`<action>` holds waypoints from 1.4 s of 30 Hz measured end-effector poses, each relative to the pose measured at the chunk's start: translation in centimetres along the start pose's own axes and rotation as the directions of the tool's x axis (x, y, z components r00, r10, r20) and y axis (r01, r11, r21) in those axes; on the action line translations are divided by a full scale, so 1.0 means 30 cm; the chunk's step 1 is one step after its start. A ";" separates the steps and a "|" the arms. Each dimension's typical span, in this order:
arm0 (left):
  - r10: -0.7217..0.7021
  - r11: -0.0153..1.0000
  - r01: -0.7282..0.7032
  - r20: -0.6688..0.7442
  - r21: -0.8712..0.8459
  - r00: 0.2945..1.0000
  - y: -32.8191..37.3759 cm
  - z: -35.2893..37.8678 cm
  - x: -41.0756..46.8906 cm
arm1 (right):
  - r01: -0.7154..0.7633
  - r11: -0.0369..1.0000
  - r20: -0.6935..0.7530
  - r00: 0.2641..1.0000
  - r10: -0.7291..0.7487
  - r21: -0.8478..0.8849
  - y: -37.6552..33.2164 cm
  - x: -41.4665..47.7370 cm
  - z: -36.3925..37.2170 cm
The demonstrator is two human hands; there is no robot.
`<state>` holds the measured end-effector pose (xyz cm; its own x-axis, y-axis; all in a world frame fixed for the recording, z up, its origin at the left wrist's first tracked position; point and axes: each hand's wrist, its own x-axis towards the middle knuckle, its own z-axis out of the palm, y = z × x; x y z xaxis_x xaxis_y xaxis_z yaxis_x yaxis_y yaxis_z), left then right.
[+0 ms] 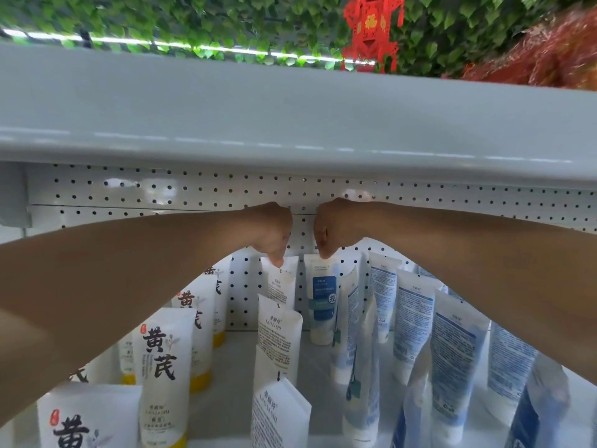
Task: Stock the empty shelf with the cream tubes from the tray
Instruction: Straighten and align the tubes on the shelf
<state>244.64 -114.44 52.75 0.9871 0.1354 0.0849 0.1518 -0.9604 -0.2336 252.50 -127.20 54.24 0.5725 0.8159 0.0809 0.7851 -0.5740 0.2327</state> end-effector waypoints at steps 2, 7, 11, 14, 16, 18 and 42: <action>0.012 1.000 -0.012 -0.002 -0.022 1.000 0.006 -0.003 0.001 | 0.004 1.000 -0.011 1.000 -0.004 0.008 -0.003 0.000 0.000; 0.008 0.998 -0.010 -0.027 -0.060 1.000 0.010 -0.004 0.004 | -0.020 1.000 -0.007 1.000 0.020 0.003 -0.007 -0.006 -0.006; 0.010 0.997 -0.013 -0.036 -0.080 0.999 0.022 -0.007 0.002 | -0.021 1.000 0.000 1.000 0.021 0.018 0.002 -0.010 -0.003; 0.021 0.996 -0.022 -0.013 -0.081 1.000 0.023 -0.012 0.009 | -0.032 0.999 0.019 0.999 0.032 0.013 0.006 -0.012 -0.001; 0.017 0.997 -0.017 0.001 -0.078 1.000 0.020 -0.014 0.012 | -0.042 0.999 0.026 0.999 0.042 0.028 0.008 -0.014 -0.003; 0.009 0.996 -0.009 0.002 -0.089 1.000 0.019 -0.016 0.012 | -0.037 0.999 0.025 0.999 0.037 0.030 0.009 -0.020 -0.002; -0.054 0.996 0.055 0.024 -0.067 0.998 0.020 -0.032 -0.037 | -0.068 0.995 0.021 0.998 0.067 0.069 -0.001 -0.064 -0.022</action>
<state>243.57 -115.39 53.45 0.9785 0.1924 0.0739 0.2022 -0.9656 -0.1634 251.22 -128.70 54.71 0.6283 0.7742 0.0760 0.7588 -0.6315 0.1593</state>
